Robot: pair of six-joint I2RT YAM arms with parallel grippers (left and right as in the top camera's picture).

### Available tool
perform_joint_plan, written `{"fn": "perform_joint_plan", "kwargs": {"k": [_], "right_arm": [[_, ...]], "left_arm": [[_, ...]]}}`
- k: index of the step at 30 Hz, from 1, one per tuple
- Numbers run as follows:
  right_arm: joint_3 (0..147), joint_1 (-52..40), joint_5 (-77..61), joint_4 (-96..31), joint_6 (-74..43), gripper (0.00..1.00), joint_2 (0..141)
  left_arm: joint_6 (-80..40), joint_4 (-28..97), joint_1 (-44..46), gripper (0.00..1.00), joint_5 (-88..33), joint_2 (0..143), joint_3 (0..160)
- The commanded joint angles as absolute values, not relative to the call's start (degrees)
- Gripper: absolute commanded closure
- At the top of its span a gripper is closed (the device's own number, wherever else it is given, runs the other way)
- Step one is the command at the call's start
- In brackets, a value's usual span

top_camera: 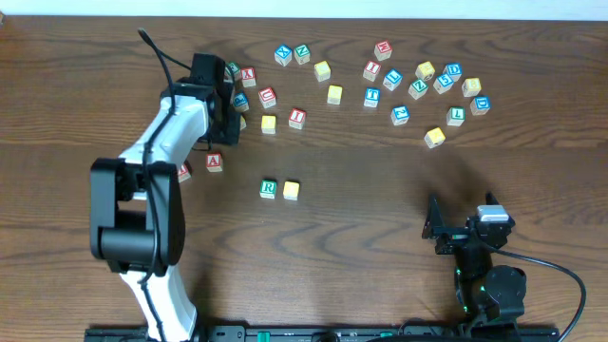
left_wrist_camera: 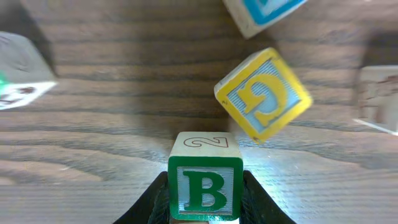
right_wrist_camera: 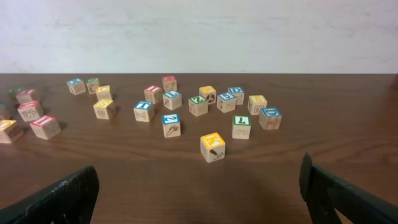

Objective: Spell out ROBOT
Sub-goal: 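Lift the green B block up out of the cluster, then carry the green B block right toward the O block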

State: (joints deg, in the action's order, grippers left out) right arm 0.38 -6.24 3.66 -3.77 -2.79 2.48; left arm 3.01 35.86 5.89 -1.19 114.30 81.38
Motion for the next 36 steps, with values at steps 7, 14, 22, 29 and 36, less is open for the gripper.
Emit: {"fn": "perform_joint_plan", "kwargs": {"k": [7,14,22,29,36], "right_arm": [[0.3,-6.6,4.1,-3.9,-3.6,0.01,2.6],[0.3,-6.6,4.1,-3.9,-3.6,0.01,2.6],[0.3,-6.6,4.1,-3.9,-3.6,0.01,2.6],[0.3,-6.6,4.1,-3.9,-3.6,0.01,2.6],[0.3,-6.6,4.1,-3.9,-3.6,0.01,2.6]], "left_arm": [[2.3,36.8,6.0,0.76,-1.1,99.4,82.5],[1.2,38.4,7.5,0.77,-1.0,87.2,82.5],[-3.1,41.6,17.5,0.78,6.8,77.2,82.5],[-9.0,44.8,27.9,0.79,10.2,76.4,81.7],[-14.1,44.8,35.7,0.80,10.2,77.5,79.4]]}}
